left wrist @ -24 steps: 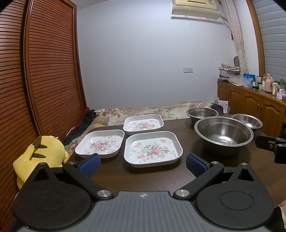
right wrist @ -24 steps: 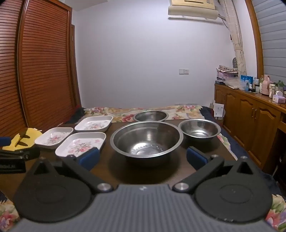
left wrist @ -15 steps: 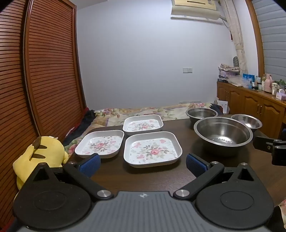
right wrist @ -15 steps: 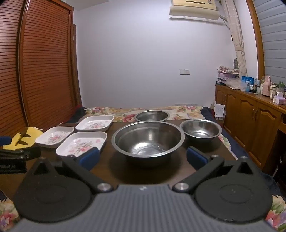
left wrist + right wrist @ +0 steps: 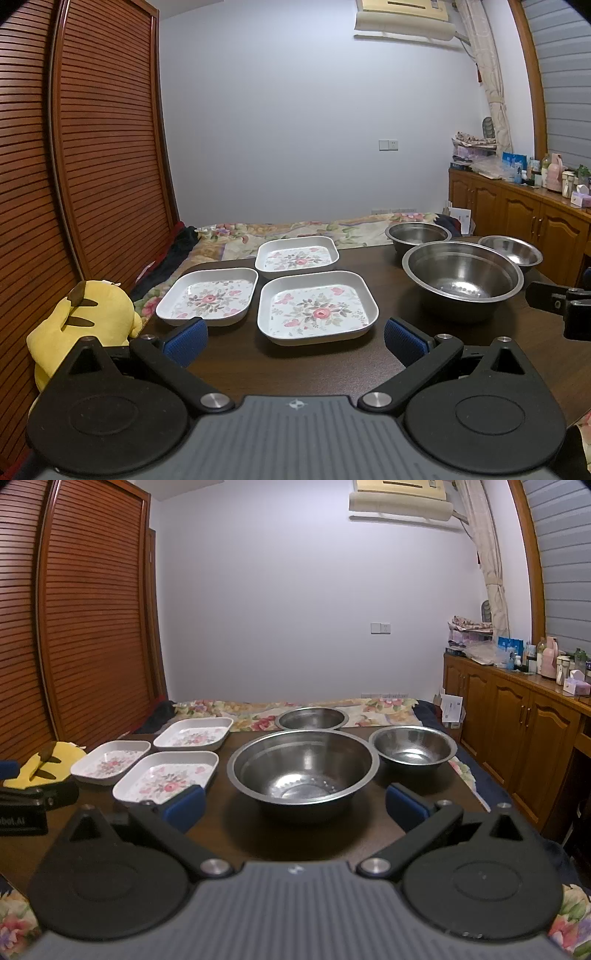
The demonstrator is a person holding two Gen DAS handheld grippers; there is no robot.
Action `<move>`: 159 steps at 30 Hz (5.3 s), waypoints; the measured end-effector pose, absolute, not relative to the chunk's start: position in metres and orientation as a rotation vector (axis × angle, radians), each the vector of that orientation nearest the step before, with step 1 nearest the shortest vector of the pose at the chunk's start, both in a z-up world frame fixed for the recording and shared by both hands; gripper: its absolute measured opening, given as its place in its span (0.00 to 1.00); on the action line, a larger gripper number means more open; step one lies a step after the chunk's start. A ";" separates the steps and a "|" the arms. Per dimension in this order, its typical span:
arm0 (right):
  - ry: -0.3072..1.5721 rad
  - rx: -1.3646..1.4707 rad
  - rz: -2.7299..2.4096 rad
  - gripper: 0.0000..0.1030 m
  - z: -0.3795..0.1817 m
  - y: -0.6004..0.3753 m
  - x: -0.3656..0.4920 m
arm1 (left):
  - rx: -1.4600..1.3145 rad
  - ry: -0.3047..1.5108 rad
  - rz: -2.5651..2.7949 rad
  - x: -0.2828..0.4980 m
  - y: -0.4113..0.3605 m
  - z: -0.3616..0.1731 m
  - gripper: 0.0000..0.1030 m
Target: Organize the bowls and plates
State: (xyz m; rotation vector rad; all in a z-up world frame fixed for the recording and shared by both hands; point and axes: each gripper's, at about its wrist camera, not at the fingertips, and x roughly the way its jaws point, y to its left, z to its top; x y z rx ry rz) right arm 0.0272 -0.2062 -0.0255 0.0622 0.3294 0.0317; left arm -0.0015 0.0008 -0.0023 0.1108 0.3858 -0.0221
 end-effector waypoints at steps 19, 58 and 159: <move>0.329 0.073 0.032 1.00 -0.025 -0.209 0.026 | 0.107 0.387 -0.025 -0.001 0.002 -0.001 1.00; 0.339 0.068 0.054 1.00 -0.029 -0.206 0.031 | 0.102 0.412 -0.021 0.004 0.009 -0.008 1.00; 0.623 0.151 0.209 0.27 -0.073 -0.115 0.165 | -0.116 0.681 -0.309 0.161 0.097 -0.063 0.15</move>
